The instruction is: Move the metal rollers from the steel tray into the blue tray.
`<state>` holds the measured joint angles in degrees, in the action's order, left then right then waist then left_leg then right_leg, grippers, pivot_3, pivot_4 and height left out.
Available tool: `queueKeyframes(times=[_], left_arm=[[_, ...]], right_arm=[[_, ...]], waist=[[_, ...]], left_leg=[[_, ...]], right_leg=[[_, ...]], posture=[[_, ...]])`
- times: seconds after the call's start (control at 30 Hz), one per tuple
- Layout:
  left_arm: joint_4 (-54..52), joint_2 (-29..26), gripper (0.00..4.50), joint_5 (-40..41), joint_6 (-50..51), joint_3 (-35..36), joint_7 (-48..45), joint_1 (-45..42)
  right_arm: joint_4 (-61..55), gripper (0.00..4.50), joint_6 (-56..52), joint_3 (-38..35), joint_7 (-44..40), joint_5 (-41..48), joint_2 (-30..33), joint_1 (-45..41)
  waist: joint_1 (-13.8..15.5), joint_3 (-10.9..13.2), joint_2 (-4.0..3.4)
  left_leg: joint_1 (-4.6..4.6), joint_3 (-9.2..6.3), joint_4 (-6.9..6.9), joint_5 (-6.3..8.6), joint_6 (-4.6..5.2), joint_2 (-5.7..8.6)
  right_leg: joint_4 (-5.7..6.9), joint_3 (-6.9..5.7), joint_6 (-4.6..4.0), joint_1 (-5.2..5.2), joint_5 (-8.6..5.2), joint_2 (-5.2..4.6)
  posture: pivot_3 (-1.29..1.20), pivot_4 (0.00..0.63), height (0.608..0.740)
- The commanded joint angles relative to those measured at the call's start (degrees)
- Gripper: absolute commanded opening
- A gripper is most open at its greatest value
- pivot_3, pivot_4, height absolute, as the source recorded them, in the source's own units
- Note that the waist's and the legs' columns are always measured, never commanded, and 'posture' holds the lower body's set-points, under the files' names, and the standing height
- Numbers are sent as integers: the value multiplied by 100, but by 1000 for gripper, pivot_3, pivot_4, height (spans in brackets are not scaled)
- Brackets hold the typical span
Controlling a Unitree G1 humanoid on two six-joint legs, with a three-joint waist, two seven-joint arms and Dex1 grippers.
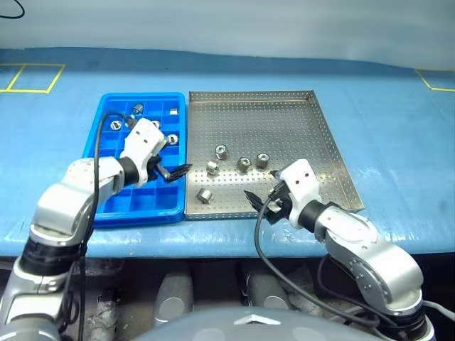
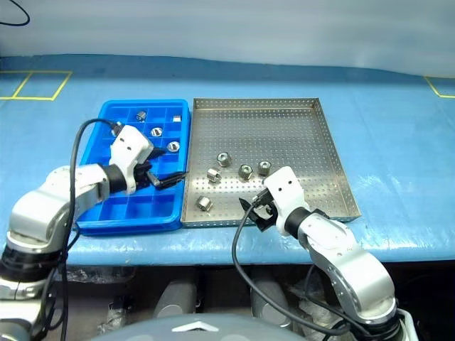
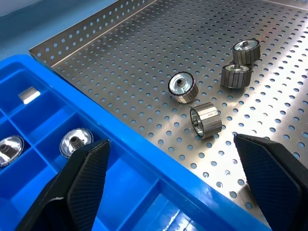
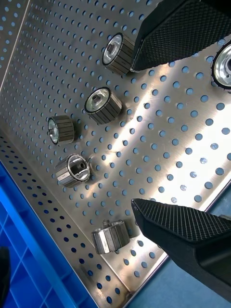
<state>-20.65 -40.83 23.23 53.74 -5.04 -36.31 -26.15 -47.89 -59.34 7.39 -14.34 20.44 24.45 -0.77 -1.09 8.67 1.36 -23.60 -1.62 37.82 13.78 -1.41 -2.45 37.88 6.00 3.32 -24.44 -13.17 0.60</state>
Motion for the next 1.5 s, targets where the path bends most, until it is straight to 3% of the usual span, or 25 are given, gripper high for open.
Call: queueKeyframes(times=[0.03,0.27,0.53,1.3,1.4,1.5], left_arm=[[491,-44,4500,19,298,-354,-422,-844],[2177,403,4500,-160,650,-1606,-1520,-2458],[3120,629,4500,-793,834,-2747,-2010,-3159],[3647,1125,4500,-1212,1318,-3104,-2220,-3157],[3689,1168,3929,-1242,1329,-3129,-2224,-3145],[3721,1218,2915,-1228,1387,-3127,-2201,-3092]], right_arm=[[-64,4471,163,21,61,-74,-56,-50],[-60,4471,296,109,186,-217,-165,65],[-152,4471,399,120,379,-330,-386,328],[-17,4471,596,180,331,-471,-494,313],[-43,4500,592,163,341,-485,-493,339],[-58,4500,601,139,351,-496,-491,374]], waist=[[-5,0,0],[-30,1,1],[-129,2,-1],[-154,3,-3],[-154,3,-3],[-163,3,-3]], left_leg=[[0,1,0,0,0,1],[-8,-5,0,2,4,7],[-14,-13,-2,5,10,6],[-15,-16,3,5,10,8],[-16,-17,5,5,10,8],[-15,-17,6,5,10,9]], right_leg=[[-1,0,0,0,0,0],[1,1,3,-3,1,1],[15,1,13,-11,-2,5],[20,1,13,-10,-5,4],[22,1,13,-10,-5,4],[23,1,14,-10,-4,4]], posture=[[53,150,740],[15,150,740],[-24,150,740],[-27,150,740],[-27,150,740],[-40,150,740]])
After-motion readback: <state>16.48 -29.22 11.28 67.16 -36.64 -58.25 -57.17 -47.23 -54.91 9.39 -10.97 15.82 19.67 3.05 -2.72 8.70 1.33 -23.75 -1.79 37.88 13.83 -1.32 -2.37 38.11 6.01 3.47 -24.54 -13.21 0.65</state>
